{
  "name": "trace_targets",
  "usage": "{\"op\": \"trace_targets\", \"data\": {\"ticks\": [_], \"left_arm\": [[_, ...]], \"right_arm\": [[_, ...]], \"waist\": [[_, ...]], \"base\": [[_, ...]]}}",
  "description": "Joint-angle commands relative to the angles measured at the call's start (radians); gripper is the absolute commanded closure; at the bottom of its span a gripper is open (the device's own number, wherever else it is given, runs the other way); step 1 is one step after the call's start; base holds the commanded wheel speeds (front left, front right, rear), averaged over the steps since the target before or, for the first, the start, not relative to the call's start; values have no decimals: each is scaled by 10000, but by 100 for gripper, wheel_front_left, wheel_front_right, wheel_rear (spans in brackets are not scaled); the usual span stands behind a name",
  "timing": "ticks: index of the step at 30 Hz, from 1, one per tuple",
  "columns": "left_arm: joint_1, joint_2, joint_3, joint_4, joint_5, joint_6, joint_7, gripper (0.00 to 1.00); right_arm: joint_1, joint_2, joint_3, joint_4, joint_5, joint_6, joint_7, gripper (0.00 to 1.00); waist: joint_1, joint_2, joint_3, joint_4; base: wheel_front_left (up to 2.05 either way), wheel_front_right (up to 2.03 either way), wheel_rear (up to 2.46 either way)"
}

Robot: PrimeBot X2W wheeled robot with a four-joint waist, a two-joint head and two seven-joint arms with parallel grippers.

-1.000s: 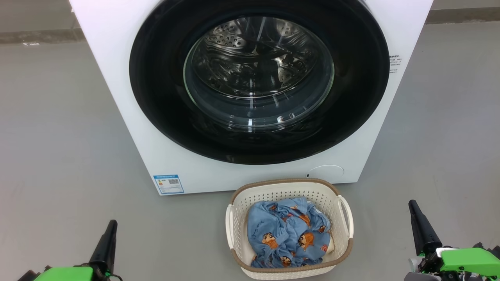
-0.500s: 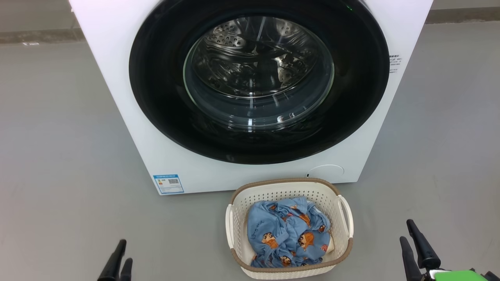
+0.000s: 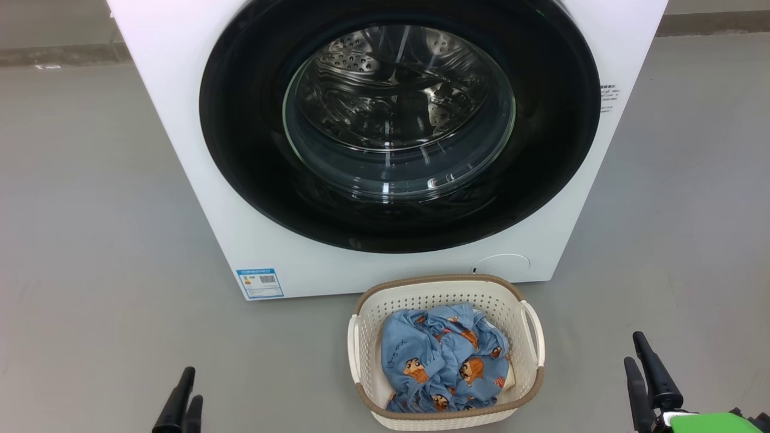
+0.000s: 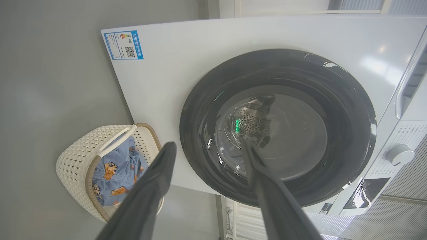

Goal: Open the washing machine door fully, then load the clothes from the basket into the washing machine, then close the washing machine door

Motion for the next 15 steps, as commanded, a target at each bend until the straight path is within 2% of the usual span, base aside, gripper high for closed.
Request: {"op": "trace_targets", "data": {"ticks": [1, 8, 15], "left_arm": [[-196, 144, 44, -341, 205, -12, -131, 0], [-168, 160, 45, -452, 578, -14, -307, 0], [-160, 182, 54, -530, 1469, -16, -513, 0]], "right_arm": [[-121, -68, 67, -389, -262, 2, -147, 0], [-91, -75, 122, -643, -919, 3, -322, 0], [-70, -84, 169, -970, -2071, 4, -526, 0]], "waist": [[-1, 0, 0, 4], [-1, 0, -1, 7], [-1, 0, 7, 15]], "base": [[0, 0, 0], [0, 0, 0], [0, 0, 0]]}}
